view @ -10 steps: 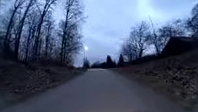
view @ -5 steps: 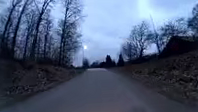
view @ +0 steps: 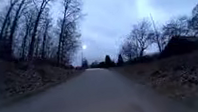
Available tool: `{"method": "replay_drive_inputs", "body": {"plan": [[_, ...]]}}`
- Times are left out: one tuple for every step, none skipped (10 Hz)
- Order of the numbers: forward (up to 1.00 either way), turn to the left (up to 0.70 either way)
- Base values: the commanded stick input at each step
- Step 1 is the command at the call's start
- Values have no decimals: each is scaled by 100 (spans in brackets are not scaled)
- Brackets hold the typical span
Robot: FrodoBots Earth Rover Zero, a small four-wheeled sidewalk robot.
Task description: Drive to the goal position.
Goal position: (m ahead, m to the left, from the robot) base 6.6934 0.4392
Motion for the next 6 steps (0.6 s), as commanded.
{"method": "replay_drive_inputs", "body": {"plan": [[100,4],[100,4],[100,4],[100,4],[100,4],[100,4]]}}
